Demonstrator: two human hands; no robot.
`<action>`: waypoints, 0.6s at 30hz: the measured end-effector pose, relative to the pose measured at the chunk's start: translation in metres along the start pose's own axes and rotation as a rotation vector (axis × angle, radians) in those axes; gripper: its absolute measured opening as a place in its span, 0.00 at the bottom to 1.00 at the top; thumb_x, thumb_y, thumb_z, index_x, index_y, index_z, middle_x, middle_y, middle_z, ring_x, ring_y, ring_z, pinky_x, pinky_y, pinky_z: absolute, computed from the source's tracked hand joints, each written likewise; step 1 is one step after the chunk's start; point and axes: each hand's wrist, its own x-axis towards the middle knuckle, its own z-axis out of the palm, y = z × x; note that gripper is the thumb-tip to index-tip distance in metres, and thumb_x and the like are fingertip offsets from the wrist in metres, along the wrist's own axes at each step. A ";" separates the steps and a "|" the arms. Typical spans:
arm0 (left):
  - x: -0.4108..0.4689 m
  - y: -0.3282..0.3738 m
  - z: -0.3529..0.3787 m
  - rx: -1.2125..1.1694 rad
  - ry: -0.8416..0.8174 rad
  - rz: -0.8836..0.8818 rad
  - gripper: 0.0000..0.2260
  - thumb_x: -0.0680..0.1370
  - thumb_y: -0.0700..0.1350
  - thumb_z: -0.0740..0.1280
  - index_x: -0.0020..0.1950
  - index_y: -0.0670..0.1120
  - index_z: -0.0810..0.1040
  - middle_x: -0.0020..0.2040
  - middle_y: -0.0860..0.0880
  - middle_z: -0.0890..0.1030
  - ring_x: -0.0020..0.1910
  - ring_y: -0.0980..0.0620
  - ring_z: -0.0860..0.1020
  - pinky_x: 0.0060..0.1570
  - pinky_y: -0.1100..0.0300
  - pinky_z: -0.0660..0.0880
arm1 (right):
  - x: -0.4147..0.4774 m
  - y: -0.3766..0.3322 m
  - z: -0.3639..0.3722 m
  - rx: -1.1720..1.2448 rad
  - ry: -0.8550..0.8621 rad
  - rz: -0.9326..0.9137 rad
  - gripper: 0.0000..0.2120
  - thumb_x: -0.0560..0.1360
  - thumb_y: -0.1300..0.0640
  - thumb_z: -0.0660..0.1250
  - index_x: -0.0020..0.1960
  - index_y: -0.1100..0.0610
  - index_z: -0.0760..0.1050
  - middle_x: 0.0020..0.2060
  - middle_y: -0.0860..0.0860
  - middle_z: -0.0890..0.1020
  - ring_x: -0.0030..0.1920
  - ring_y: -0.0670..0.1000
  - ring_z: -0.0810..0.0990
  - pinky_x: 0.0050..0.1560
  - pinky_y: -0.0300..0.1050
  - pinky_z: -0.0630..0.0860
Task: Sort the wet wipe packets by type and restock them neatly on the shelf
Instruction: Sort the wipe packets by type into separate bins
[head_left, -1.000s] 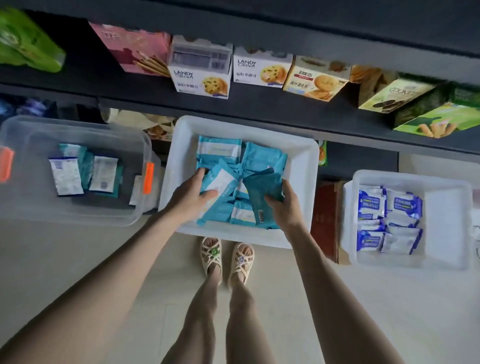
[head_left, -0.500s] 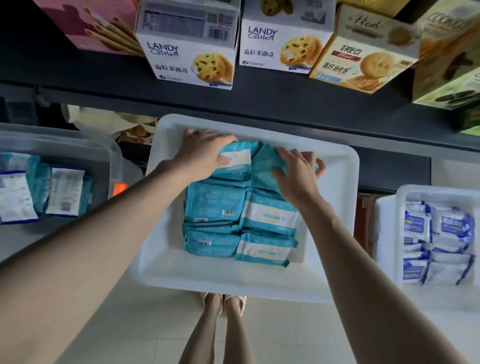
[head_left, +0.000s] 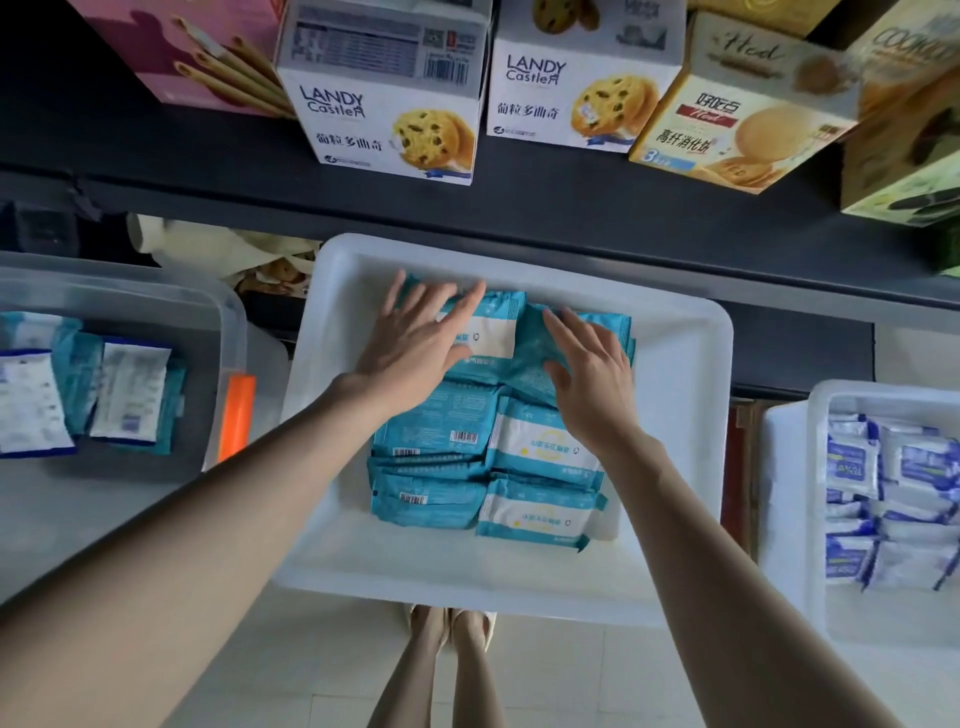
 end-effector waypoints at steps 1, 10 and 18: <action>0.000 0.001 0.001 0.017 -0.047 -0.015 0.29 0.81 0.53 0.59 0.78 0.45 0.53 0.74 0.43 0.64 0.73 0.43 0.60 0.73 0.44 0.45 | 0.000 0.000 -0.001 -0.023 -0.031 -0.006 0.25 0.81 0.57 0.59 0.76 0.50 0.57 0.76 0.49 0.60 0.74 0.54 0.56 0.74 0.50 0.51; -0.030 0.017 -0.041 -0.034 -0.133 -0.126 0.22 0.82 0.52 0.57 0.73 0.44 0.63 0.70 0.44 0.67 0.67 0.44 0.66 0.65 0.49 0.64 | -0.020 -0.029 -0.041 0.050 -0.116 0.006 0.20 0.81 0.55 0.61 0.71 0.54 0.67 0.76 0.53 0.61 0.74 0.57 0.60 0.73 0.54 0.59; -0.116 0.001 -0.151 -0.364 0.179 -0.260 0.09 0.79 0.47 0.63 0.51 0.42 0.78 0.44 0.46 0.82 0.41 0.45 0.80 0.40 0.51 0.77 | -0.058 -0.137 -0.097 0.220 0.035 -0.105 0.08 0.78 0.57 0.62 0.52 0.57 0.78 0.49 0.56 0.83 0.48 0.60 0.81 0.48 0.56 0.78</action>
